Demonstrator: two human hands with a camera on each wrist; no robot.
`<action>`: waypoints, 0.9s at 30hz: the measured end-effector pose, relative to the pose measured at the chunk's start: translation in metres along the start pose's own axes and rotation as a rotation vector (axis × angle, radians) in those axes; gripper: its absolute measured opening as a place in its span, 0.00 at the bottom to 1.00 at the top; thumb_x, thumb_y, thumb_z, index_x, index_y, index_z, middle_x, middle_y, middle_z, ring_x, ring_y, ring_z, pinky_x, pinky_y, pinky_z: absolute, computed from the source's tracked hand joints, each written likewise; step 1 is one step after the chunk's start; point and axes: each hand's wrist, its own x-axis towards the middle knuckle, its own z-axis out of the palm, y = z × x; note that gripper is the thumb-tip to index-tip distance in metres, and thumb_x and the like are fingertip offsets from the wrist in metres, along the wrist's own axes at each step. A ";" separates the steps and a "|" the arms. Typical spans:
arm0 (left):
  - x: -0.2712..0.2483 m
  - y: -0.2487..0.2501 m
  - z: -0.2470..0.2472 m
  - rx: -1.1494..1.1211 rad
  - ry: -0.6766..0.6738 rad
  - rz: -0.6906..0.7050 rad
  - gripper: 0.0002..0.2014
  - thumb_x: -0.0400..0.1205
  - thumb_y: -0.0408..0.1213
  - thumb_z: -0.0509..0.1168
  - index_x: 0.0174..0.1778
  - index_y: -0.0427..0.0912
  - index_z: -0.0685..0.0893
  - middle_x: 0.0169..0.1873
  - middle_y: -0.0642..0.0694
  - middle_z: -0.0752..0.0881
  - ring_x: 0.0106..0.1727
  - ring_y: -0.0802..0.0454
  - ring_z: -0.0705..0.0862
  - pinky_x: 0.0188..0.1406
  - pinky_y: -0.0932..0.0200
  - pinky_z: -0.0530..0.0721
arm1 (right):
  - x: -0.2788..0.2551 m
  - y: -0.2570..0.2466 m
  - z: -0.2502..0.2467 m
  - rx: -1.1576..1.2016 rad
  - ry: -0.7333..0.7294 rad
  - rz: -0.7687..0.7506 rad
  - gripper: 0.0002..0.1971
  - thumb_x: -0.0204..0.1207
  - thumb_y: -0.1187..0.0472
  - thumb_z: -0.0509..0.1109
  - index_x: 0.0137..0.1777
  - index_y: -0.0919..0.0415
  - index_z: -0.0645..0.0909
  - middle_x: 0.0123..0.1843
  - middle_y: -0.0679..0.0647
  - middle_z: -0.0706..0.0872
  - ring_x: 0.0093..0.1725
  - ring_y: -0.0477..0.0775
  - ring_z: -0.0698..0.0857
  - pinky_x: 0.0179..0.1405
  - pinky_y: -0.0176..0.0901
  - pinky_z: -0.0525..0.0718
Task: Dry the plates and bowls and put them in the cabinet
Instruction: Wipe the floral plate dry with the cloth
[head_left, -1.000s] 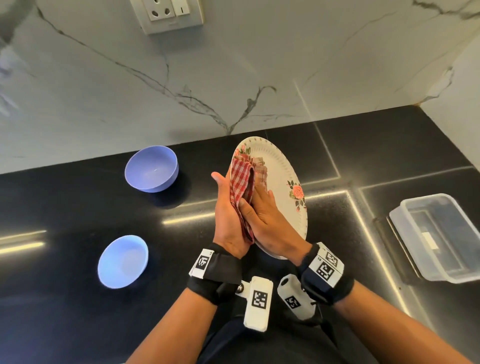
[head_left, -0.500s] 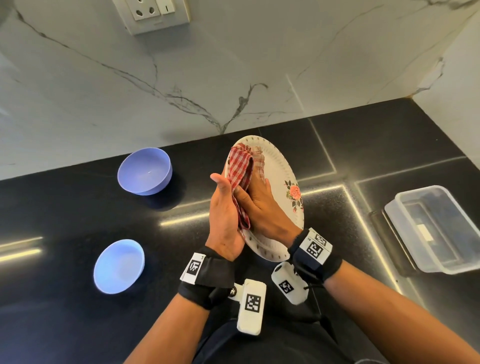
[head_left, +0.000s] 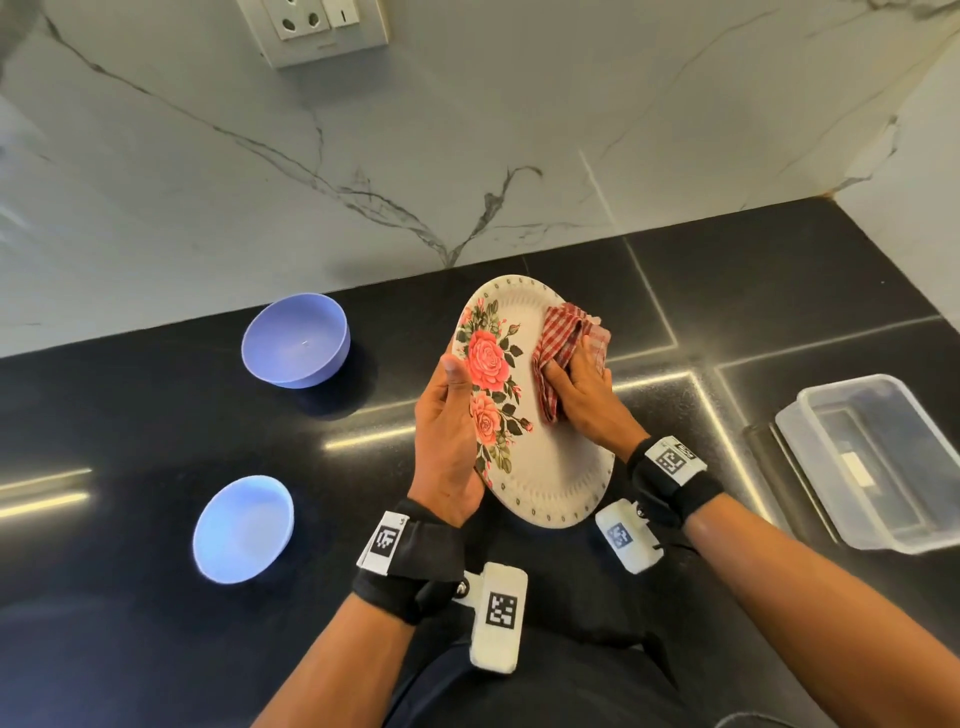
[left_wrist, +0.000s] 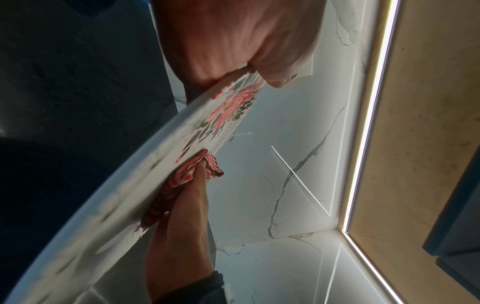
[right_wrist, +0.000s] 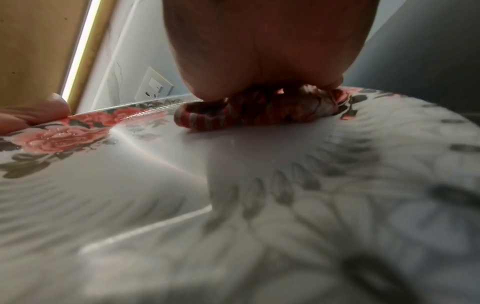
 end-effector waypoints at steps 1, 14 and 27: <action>0.001 0.000 0.000 0.010 -0.010 0.001 0.28 0.80 0.56 0.60 0.68 0.39 0.82 0.62 0.37 0.90 0.64 0.36 0.89 0.66 0.36 0.85 | 0.000 0.001 0.000 0.002 0.003 -0.001 0.36 0.88 0.37 0.49 0.90 0.50 0.44 0.92 0.50 0.48 0.90 0.54 0.45 0.86 0.71 0.41; 0.005 0.002 -0.002 0.081 -0.022 -0.015 0.30 0.84 0.58 0.56 0.78 0.46 0.78 0.69 0.46 0.87 0.72 0.45 0.85 0.75 0.38 0.80 | -0.014 -0.086 0.019 0.039 -0.035 -0.374 0.34 0.89 0.46 0.51 0.88 0.48 0.35 0.90 0.47 0.35 0.88 0.44 0.34 0.88 0.58 0.34; -0.006 0.001 -0.006 0.057 0.001 0.023 0.29 0.79 0.57 0.62 0.66 0.39 0.84 0.58 0.36 0.92 0.60 0.35 0.90 0.67 0.32 0.85 | 0.017 0.003 -0.004 -0.058 0.024 -0.042 0.40 0.86 0.33 0.48 0.90 0.57 0.48 0.91 0.54 0.50 0.90 0.57 0.50 0.87 0.68 0.49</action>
